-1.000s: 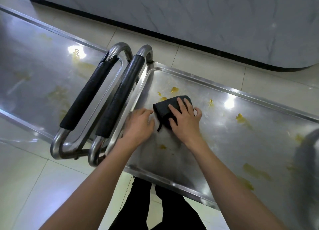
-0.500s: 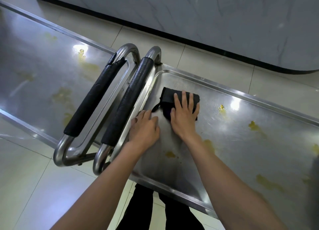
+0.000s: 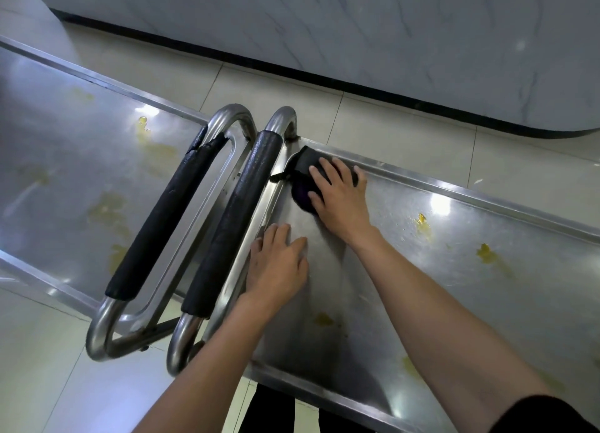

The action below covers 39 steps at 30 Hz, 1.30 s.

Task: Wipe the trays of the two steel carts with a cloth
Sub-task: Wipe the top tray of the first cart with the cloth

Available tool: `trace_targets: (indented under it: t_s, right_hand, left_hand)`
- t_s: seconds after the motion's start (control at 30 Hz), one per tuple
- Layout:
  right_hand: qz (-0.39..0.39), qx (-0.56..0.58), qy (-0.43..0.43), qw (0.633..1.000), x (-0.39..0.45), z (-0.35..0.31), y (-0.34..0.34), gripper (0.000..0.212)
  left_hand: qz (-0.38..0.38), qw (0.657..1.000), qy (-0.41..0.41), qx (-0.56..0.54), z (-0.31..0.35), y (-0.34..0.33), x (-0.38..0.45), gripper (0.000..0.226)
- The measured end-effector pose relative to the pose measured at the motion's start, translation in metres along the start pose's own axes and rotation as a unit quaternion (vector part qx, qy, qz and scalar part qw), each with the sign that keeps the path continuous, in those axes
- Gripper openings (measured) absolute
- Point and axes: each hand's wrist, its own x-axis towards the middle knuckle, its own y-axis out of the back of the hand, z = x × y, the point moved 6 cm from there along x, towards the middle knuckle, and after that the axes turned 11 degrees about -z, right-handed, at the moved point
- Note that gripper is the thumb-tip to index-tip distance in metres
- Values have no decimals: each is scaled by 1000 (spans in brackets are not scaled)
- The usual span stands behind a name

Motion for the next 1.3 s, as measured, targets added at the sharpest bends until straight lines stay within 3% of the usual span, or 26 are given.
trace_targets:
  t_s: [0.23,0.5,0.7,0.9,1.3]
  right_hand:
    - [7,7,39,999,9,-1,-6,58]
    - [30,60,14,998,5,13,-15,51]
    - [37,67,-51,996,-17,44,-22,51]
    - [44,98,-114,988,-62,105,-26,49]
    - [82,118,-327,934,-189,245,-37,48]
  left_hand:
    - [-3,1000,-4,9,9,1,18,45]
    - [-11,998,13,56,22,-2,26,39]
    - [-8,996,28,79,34,8,35,38]
    - [6,993,-80,81,91,-11,45,42]
    - [-13,997,-34,65,122,-32,42,36]
